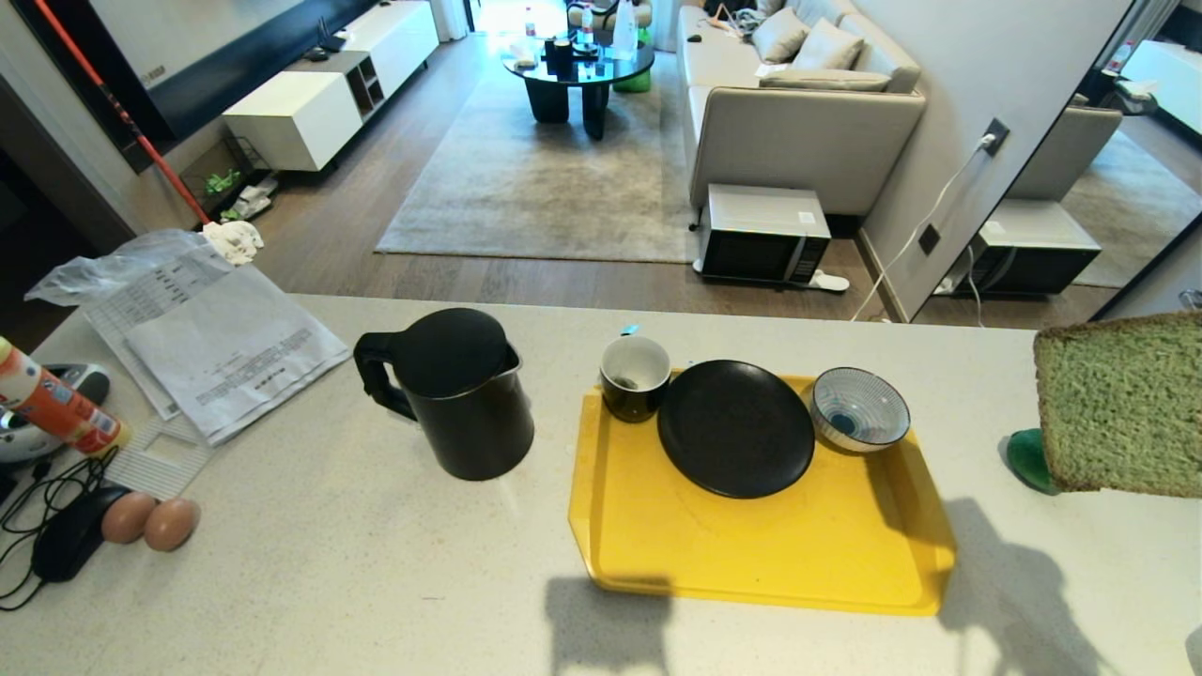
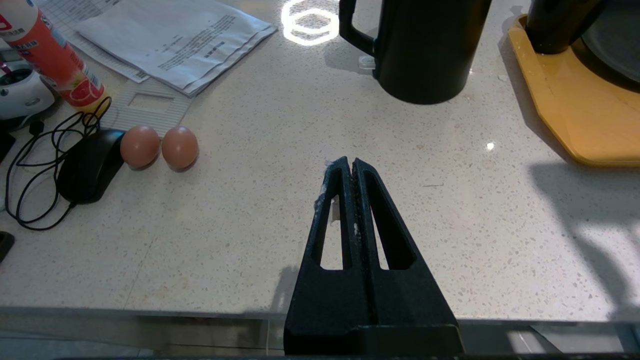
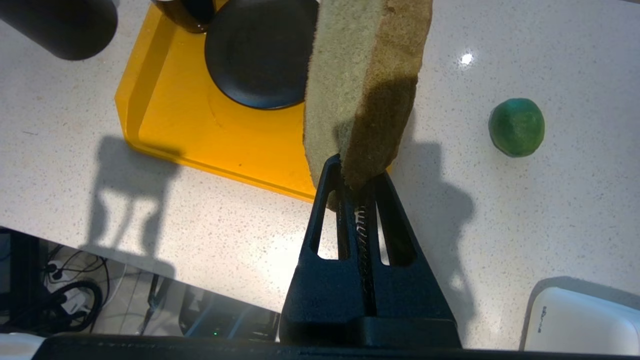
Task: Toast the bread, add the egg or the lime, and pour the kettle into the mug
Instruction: Put the bread slices in the toaster
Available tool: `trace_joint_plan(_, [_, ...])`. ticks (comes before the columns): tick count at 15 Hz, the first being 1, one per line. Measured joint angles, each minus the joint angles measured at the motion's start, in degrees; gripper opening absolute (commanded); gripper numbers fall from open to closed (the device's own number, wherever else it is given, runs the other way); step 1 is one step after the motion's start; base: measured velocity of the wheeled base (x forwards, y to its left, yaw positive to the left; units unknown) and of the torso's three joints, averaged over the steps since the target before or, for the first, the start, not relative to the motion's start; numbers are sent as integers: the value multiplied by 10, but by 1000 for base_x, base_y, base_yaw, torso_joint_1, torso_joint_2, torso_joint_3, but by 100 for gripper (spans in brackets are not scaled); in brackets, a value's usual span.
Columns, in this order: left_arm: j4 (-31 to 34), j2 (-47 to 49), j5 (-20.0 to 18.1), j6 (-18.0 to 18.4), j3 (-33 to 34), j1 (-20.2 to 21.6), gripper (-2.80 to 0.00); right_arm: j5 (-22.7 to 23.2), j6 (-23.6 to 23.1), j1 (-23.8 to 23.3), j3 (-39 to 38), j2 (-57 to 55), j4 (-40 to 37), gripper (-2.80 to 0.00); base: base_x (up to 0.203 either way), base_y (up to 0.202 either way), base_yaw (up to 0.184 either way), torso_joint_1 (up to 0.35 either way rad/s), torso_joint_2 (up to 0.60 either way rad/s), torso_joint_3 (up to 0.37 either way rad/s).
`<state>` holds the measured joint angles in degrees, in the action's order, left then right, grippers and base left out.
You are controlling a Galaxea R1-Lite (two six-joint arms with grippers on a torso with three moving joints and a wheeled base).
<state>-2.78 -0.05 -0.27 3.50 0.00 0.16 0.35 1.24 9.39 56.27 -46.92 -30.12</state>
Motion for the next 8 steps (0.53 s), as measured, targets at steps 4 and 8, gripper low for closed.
trace_joint_plan(4, [0, 0, 0, 0, 0, 0, -280, 1, -31, 0, -2, 9, 21, -280, 0, 0, 0, 0, 0, 0])
trace_joint_plan(8, [0, 0, 0, 0, 0, 0, -280, -17, -33, 0, -20, 24, 29, -280, 0, 0, 0, 0, 0, 0])
